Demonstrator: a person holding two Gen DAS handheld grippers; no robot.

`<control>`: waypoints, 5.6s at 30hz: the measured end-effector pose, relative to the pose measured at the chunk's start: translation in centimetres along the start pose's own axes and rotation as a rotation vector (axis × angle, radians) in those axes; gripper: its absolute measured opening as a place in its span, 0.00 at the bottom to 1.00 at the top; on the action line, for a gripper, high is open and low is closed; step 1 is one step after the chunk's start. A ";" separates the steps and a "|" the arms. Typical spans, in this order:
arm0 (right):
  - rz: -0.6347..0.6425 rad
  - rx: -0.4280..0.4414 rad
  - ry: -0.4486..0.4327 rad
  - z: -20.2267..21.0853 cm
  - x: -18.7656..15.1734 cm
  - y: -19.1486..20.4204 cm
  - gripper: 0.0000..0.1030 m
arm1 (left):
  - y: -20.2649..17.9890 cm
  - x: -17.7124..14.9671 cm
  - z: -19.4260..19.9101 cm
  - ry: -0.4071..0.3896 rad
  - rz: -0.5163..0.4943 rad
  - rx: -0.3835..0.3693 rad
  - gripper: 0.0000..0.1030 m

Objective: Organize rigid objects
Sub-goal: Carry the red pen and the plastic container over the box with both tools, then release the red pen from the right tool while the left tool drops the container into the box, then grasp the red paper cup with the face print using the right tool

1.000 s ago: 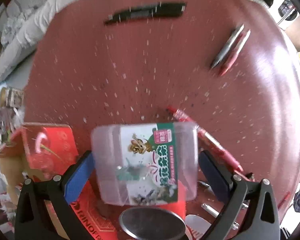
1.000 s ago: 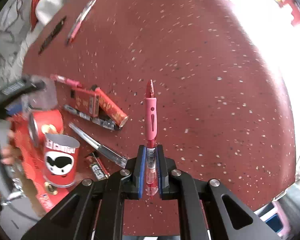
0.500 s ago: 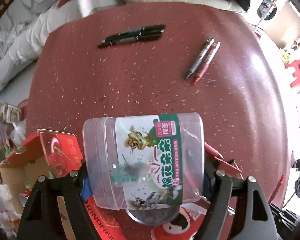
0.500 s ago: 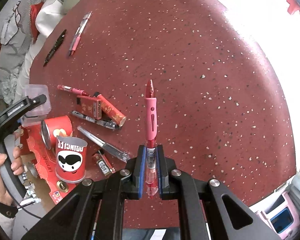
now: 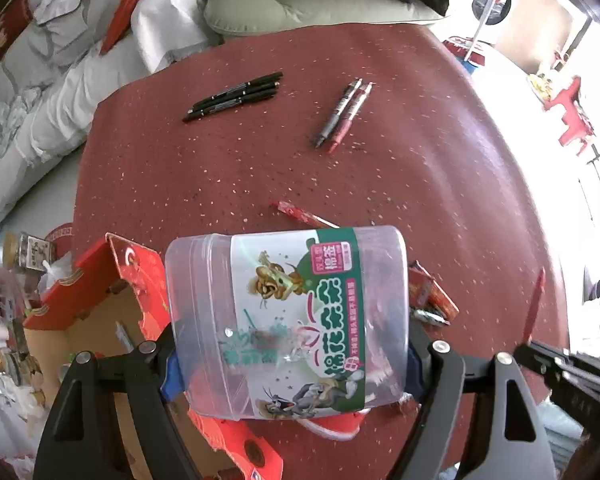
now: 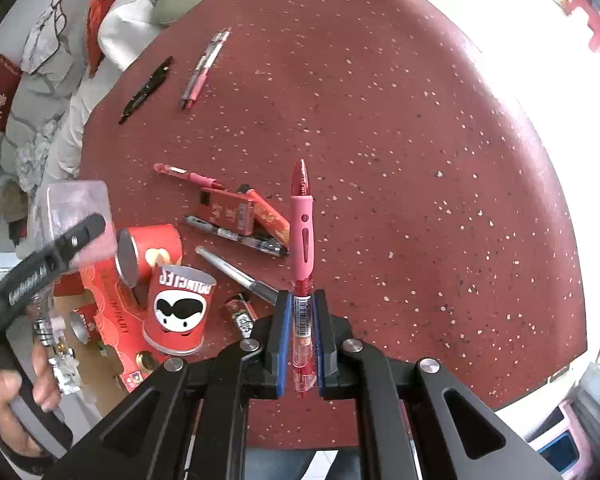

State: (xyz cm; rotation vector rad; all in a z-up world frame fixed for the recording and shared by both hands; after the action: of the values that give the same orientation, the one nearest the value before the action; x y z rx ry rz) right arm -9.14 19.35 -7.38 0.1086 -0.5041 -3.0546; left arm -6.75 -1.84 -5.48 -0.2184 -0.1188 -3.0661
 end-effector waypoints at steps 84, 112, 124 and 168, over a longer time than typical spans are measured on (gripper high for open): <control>0.894 -0.038 0.218 -7.3 -10.5 32.5 0.11 | 25.5 -18.9 -0.6 0.087 0.665 0.044 0.81; 0.854 -0.146 0.360 -14.8 -8.8 31.9 0.11 | 24.8 -17.7 -5.1 0.140 0.652 -0.008 0.85; 0.868 -0.095 0.241 -10.2 -7.3 32.7 0.77 | 27.8 -17.2 -1.8 0.074 0.698 0.039 0.89; -0.093 0.152 0.237 -12.5 -2.5 8.4 0.70 | 5.5 -1.2 -1.6 0.055 -0.004 0.038 0.90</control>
State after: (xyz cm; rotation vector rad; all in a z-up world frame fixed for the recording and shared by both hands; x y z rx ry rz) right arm -5.38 7.53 -16.36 0.5051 -0.7296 -3.0289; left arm -5.40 -7.36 -6.88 -0.1317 -0.1740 -3.0679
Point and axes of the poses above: each gripper's, at about its wrist camera, not at the fingertips, and z roughly against the way its jaws point, y to its left, x to its top, the point moved 6 cm from there along -z, roughly the way its jaws point, and after that the axes turned 6 degrees about y, right-handed, at the moved point
